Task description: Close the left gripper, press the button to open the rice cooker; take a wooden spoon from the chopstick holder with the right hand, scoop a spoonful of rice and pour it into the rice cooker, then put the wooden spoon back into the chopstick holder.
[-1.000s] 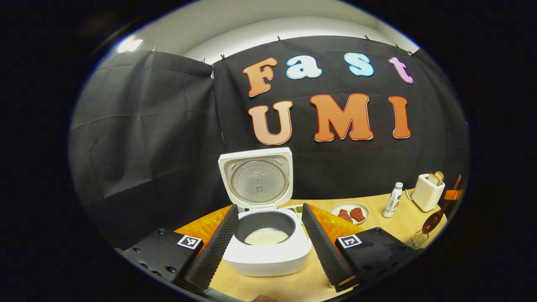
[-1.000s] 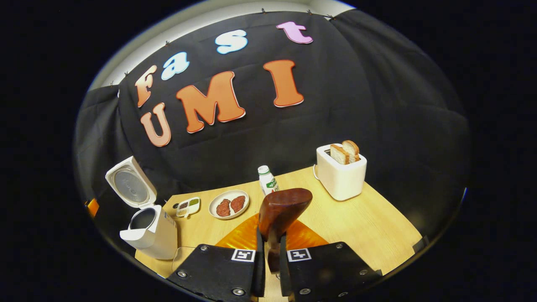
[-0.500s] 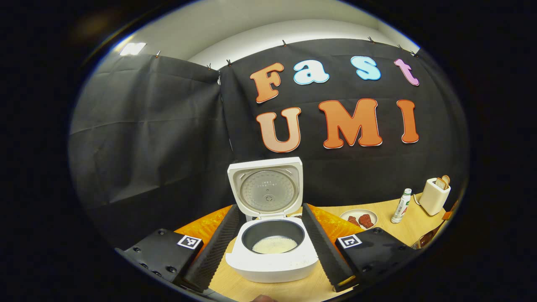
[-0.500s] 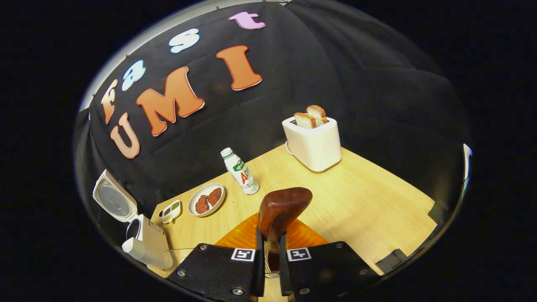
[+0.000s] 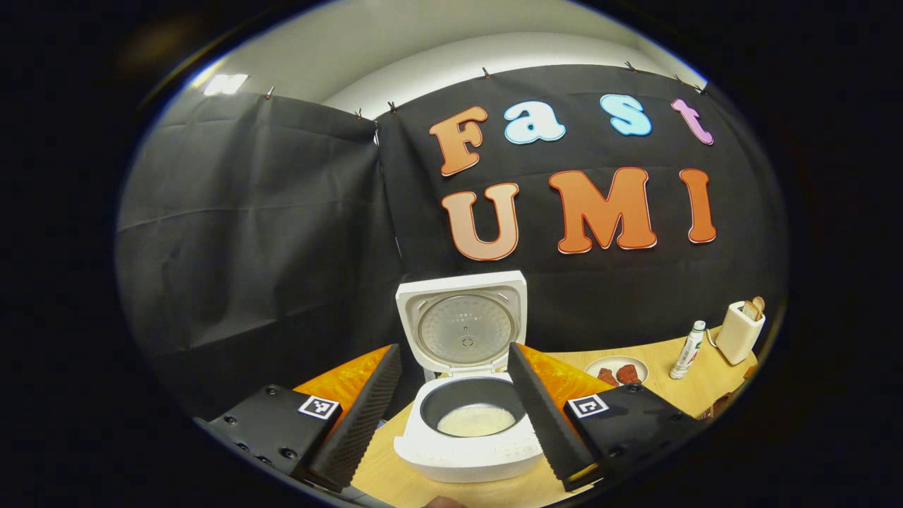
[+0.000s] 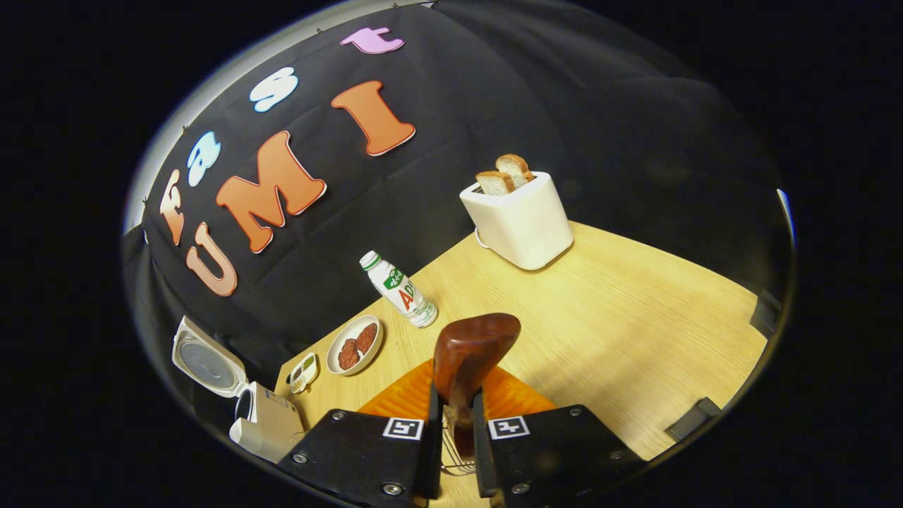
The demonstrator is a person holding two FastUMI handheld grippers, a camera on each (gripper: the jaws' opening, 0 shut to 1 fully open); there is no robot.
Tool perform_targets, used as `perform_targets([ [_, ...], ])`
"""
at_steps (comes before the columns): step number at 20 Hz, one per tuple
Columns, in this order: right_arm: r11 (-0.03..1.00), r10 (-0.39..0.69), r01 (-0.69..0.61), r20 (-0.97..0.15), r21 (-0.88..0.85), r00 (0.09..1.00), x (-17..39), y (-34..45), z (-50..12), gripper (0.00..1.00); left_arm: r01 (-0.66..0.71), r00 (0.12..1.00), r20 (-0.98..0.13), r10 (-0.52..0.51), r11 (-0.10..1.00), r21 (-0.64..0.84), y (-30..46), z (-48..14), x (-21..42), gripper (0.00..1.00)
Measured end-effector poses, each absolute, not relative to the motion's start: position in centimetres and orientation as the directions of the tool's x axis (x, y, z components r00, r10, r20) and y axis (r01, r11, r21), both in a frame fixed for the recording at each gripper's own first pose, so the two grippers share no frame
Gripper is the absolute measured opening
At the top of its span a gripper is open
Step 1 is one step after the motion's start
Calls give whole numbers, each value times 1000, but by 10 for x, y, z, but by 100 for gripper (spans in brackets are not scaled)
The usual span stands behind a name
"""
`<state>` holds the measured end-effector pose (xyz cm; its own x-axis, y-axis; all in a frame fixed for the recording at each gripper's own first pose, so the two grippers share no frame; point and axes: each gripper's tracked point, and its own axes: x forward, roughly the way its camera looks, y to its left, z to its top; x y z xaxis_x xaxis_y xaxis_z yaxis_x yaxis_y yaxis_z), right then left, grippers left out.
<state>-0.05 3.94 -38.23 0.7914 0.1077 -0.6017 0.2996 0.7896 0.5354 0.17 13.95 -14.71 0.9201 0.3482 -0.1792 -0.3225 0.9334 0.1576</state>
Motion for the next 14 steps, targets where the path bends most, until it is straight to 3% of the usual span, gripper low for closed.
perform_targets([
  [3,787,123,297,-609,541,784,-7,41,-385,29,-315,926,-166,339,936,156,144,-140,19,100],
  [4,789,114,299,-605,538,788,-5,37,-382,26,-310,930,-159,332,939,149,146,-136,26,100],
  [5,791,105,302,-605,532,789,-4,33,-377,51,-311,931,-152,331,940,144,150,-131,33,100],
  [7,810,69,310,-606,498,792,-3,21,-370,69,-300,937,-150,314,947,113,156,-117,50,100],
  [9,846,22,306,-603,436,797,-8,8,-353,82,-282,944,-163,289,957,63,163,-109,72,100],
  [14,921,-101,284,-539,267,836,-26,-29,-289,94,-227,955,-198,222,974,-4,178,-100,130,100],
])
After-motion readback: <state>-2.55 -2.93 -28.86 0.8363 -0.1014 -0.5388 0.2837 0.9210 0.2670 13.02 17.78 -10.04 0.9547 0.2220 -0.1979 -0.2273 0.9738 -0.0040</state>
